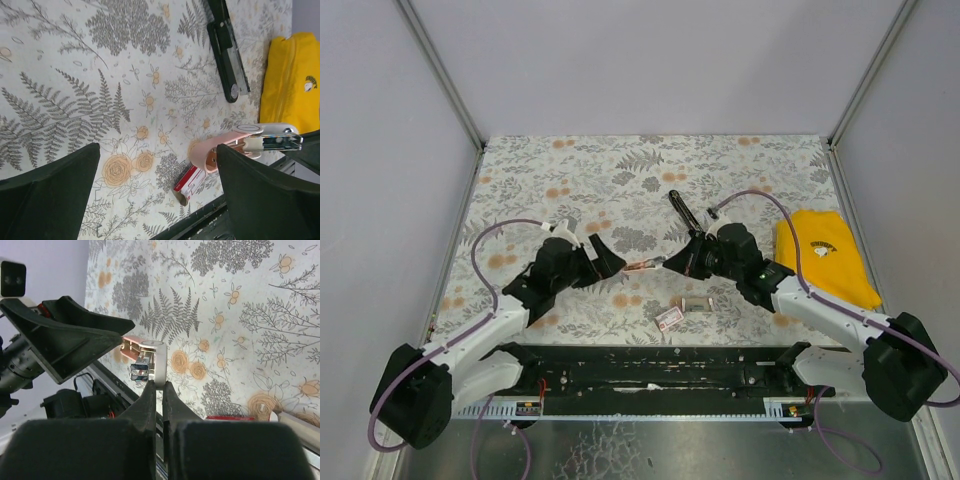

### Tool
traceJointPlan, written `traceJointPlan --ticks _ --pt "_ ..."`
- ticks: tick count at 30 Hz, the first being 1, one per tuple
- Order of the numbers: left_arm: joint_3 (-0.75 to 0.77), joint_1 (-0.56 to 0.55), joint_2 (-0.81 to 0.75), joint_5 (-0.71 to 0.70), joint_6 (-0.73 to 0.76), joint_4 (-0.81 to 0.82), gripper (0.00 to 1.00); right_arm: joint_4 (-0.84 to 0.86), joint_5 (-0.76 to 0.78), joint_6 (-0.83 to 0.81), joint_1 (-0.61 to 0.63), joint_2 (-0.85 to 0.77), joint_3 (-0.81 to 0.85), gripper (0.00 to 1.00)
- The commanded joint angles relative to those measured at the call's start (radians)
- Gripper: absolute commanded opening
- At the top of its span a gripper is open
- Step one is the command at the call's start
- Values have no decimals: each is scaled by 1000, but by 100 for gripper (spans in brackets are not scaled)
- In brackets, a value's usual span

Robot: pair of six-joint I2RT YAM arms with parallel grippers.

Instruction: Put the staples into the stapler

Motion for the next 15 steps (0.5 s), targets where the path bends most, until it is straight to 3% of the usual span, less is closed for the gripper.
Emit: traceJointPlan --ticks 1,9,15 --pt "11 62 -50 -49 68 -76 97 215 136 111 -39 26 -68 0" --pt "58 125 -128 -28 143 -189 97 401 179 151 -81 183 -103 0" --pt "89 149 -150 -23 190 -232 97 438 159 157 -99 266 -114 0"
